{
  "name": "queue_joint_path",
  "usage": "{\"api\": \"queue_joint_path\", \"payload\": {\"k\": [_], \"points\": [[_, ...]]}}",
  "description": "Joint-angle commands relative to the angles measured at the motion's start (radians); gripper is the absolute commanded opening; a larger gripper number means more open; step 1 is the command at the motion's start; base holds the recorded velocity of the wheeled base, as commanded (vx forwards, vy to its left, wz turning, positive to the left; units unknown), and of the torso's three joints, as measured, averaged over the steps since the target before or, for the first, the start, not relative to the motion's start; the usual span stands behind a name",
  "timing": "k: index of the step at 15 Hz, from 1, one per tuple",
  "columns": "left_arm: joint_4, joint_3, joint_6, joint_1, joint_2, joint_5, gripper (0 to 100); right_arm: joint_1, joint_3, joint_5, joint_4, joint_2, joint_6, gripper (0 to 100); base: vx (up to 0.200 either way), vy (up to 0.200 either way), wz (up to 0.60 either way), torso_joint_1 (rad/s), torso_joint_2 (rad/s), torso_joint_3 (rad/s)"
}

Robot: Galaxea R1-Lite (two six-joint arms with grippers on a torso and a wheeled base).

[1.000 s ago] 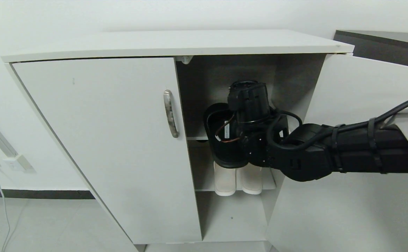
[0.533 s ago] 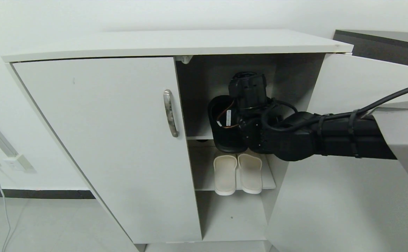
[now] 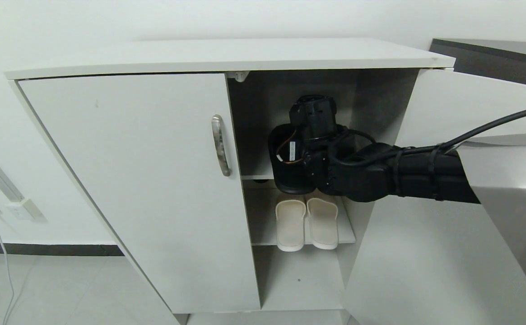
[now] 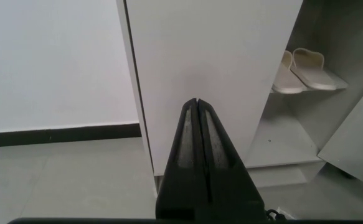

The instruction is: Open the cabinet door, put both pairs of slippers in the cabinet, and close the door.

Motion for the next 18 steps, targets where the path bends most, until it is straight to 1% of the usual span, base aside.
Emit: {"api": "queue_joint_path", "payload": {"k": [1,3,4,11,14,16,18], "points": [[0.0,-0.001,-0.002,0.0,0.002,0.0,0,-0.003,-0.007,0.0,-0.002,0.014,0.0,0,0.0,0.0,0.0,0.0,0.0,0.0],[0.0,0.0,-0.002,0.0,0.002,0.0,0,-0.003,-0.007,0.0,-0.002,0.014,0.0,0,0.0,0.0,0.0,0.0,0.0,0.0],[0.0,0.0,-0.002,0.0,0.0,0.0,0,-0.003,-0.005,-0.002,-0.002,0.014,0.0,100,0.0,0.0,0.0,0.0,0.0,0.0],[0.0,0.0,-0.002,0.0,0.002,0.0,0,0.017,0.104,-0.004,-0.005,-0.071,0.001,100,0.0,0.0,0.0,0.0,0.0,0.0],[0.0,0.0,-0.002,0.0,0.002,0.0,0,0.039,0.203,-0.005,-0.011,-0.145,0.012,100,0.0,0.0,0.0,0.0,0.0,0.0],[0.0,0.0,-0.002,0.0,0.0,0.0,0,0.054,0.301,-0.004,-0.062,-0.199,0.014,100,0.0,0.0,0.0,0.0,0.0,0.0],[0.0,-0.001,-0.002,0.0,0.002,0.0,0,0.07,0.386,-0.004,-0.166,-0.239,0.003,100,0.0,0.0,0.0,0.0,0.0,0.0]]}}
